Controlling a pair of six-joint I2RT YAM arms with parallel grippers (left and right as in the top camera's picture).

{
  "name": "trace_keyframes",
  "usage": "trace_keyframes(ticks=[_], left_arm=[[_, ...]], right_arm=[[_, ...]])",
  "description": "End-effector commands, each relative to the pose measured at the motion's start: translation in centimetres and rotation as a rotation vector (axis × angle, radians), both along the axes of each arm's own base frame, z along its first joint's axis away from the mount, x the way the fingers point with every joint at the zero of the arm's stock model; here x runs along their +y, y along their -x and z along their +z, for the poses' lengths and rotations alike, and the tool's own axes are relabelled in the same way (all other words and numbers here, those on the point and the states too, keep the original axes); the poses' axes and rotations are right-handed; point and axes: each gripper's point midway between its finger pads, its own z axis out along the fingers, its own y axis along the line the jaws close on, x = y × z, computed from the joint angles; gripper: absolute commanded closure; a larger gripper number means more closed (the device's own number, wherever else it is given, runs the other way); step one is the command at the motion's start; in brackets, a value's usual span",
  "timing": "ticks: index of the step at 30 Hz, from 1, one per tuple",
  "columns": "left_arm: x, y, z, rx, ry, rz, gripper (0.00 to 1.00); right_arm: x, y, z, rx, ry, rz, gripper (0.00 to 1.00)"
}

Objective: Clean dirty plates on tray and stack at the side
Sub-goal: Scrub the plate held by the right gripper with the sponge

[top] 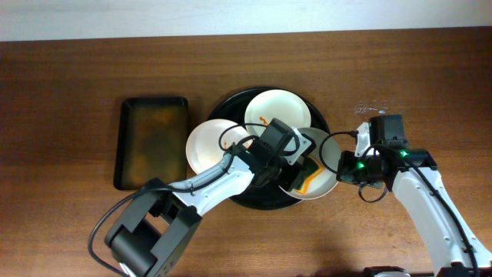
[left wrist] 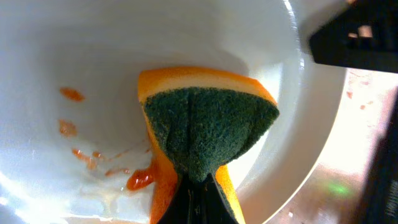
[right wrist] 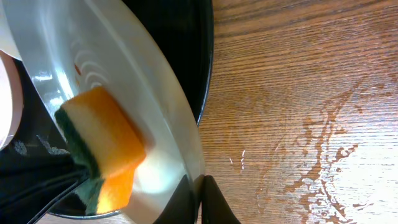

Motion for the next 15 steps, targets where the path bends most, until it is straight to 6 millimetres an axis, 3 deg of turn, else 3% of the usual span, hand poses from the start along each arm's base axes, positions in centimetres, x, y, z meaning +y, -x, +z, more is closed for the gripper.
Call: trace_keyframes(ticks=[1,4,8,12,13,14,15], left_arm=[[0.5,-1.4,-1.5,-0.038,-0.062,0.054,1.0],[0.9,-2.2,-2.0,-0.06,-0.087,0.091,1.0],[-0.1,-3.8,-0.9,-0.116,-0.032,0.129,1.0],[0.1,-4.1,-0.9,-0.129,-0.042,0.141,1.0],[0.1,-4.1,-0.9,-0.129,-0.043,0.141,1.0],[0.1,-4.1,-0.9,-0.129,-0.043,0.141,1.0],[0.2,-4.0,-1.0,-0.126,-0.047,0.14,1.0]], right_arm=[[0.5,-0.6,1.0,-0.033,-0.028,0.005,0.96],[0.5,-0.6,1.0,-0.03,-0.028,0.006,0.96],[0.5,-0.4,1.0,-0.022,-0.028,0.005,0.96],[0.4,-0.5,1.0,-0.028,-0.023,0.004,0.95],[0.1,-1.2,1.1,-0.055,-0.005,-0.002,0.62],[0.0,-2.0,1.4,-0.089,0.001,-0.003,0.56],[-0.1,-3.4,2.0,-0.156,0.004,-0.004,0.56]])
